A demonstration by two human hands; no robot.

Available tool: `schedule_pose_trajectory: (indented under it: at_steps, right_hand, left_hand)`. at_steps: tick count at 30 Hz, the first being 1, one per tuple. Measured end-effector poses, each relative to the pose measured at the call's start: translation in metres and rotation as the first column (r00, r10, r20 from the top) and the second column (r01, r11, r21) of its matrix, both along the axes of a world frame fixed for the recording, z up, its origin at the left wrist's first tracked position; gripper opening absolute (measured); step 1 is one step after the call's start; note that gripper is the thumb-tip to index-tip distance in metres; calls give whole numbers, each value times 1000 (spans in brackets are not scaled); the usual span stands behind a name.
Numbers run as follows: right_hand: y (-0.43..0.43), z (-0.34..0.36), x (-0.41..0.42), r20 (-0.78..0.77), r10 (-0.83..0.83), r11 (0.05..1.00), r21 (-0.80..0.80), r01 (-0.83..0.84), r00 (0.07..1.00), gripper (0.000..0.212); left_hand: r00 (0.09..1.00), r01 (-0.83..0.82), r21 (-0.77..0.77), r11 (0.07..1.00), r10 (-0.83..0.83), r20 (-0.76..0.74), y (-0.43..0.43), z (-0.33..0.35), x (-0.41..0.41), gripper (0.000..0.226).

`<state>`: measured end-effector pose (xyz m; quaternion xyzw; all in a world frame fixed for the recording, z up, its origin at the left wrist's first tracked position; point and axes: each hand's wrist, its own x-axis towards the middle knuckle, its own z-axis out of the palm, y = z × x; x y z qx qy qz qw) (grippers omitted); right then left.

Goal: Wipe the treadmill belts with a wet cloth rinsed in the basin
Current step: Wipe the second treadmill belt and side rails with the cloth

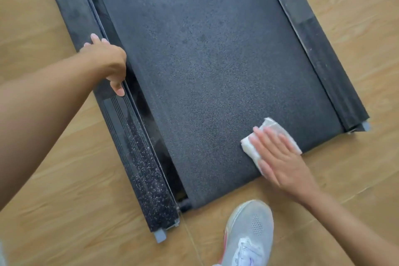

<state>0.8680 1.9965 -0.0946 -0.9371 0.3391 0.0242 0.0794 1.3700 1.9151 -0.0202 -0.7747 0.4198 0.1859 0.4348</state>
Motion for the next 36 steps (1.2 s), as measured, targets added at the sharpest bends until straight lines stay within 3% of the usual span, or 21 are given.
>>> schedule_pose_trajectory:
  at_steps: [3, 5, 6, 9, 10, 11, 12, 14, 16, 18, 21, 23, 26, 29, 31, 33, 36]
  right_hand:
    - [-48, 2, -54, -57, -457, 882, 97, 460, 888, 62]
    - [-58, 0, -56, -16, -632, 764, 156, 626, 775, 66]
    - [-56, 0, -42, 15, -723, 680, 192, 708, 690, 71]
    - [-28, 7, 26, 28, -946, 314, 341, 886, 324, 97]
    - [-14, 11, 45, 15, -953, 288, 363, 886, 303, 101]
    - [2, 12, 59, 13, -926, 355, 371, 858, 377, 101]
    - [22, 14, 71, 21, -845, 504, 368, 782, 534, 97]
    - [63, 15, 99, 70, -491, 830, 339, 442, 868, 90]
    - [99, 16, 132, 83, -143, 938, 329, 108, 986, 84]
    - [112, 17, 159, 101, 19, 936, 347, -53, 995, 76]
    - [98, 19, 165, 243, 18, 903, 412, -120, 970, 60]
    - [84, 22, 151, 318, -110, 921, 390, -23, 942, 54]
    - [63, 26, 137, 206, -285, 927, 307, 214, 936, 72]
    - [41, 32, 146, 91, -220, 916, 361, 174, 971, 79]
    - [20, 43, 165, -13, -88, 871, 484, 83, 996, 65]
    - [0, 61, 185, -79, 12, 793, 608, 38, 997, 32]
    - [-37, 97, 216, -48, 44, 723, 691, 1, 998, 9]
  left_hand:
    - [1000, 28, 27, 999, -29, 3, -2, 0, -3, 142]
    - [1000, 17, 35, 999, -18, 15, -2, 0, -2, 144]
    - [999, 23, 50, 998, -24, 25, -2, 1, -3, 143]
    - [997, 47, 113, 992, -53, 55, -6, 6, -11, 137]
    - [997, 47, 124, 991, -53, 50, -8, 8, -14, 137]
    - [998, 38, 115, 993, -43, 43, -10, 9, -14, 138]
    - [999, 24, 93, 995, -27, 33, -10, 8, -13, 140]
    - [1000, -23, 41, 999, 22, 9, -9, 8, -10, 147]
    - [998, -55, -3, 998, 55, -11, -7, 9, -7, 152]
    - [999, -34, -24, 999, 33, -40, -3, 10, -3, 142]
    - [997, -13, -46, 999, 9, -82, 0, 15, -1, 141]
    - [995, -12, -49, 999, 7, -100, 0, 16, -3, 141]
    - [996, -4, -31, 1000, 1, -89, 1, 18, -5, 137]
    - [996, 38, -36, 999, -41, -83, 2, 26, -6, 126]
    - [993, 85, -46, 995, -89, -74, 3, 36, -7, 111]
    - [990, 112, -45, 993, -115, -77, 4, 42, -4, 101]
    - [988, 95, -54, 994, -101, -119, 4, 44, 3, 96]
